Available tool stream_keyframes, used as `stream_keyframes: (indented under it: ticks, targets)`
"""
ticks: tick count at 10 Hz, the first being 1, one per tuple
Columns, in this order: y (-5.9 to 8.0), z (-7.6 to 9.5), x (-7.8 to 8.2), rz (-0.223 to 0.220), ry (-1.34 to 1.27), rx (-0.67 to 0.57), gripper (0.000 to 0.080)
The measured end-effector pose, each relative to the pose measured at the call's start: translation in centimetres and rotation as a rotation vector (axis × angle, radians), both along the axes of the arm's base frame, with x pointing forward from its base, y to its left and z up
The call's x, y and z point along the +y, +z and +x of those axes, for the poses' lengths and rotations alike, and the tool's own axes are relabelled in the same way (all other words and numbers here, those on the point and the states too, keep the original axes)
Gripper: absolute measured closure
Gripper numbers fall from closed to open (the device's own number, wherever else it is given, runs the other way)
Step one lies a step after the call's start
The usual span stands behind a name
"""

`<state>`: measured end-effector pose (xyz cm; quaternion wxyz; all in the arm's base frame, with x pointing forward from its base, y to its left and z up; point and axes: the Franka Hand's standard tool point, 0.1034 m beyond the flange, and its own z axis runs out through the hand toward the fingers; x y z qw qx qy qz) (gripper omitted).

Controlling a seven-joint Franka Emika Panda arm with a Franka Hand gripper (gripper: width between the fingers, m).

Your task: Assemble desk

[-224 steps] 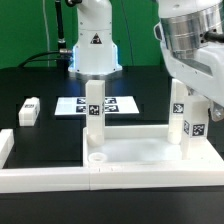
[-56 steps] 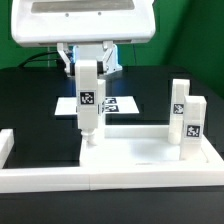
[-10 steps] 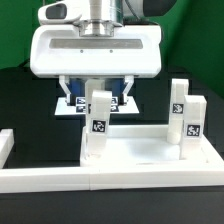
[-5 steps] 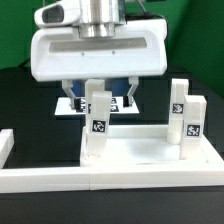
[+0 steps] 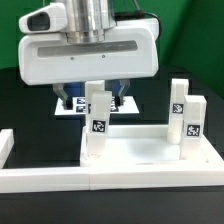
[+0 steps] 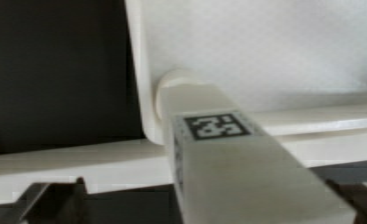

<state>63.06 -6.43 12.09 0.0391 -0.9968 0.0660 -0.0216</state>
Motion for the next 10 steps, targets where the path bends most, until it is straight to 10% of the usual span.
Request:
stream_keyframes:
  ticks: [3,5,10]
  targets:
    - [0.46,0.55,-0.2,0.004,-0.051,-0.004,0.018]
    - [0.45,0.56,-0.16,0.011,-0.167,0.005,0.0513]
    - [0.36,0.74,0.1,0.026,-0.539,0.011,0.0511]
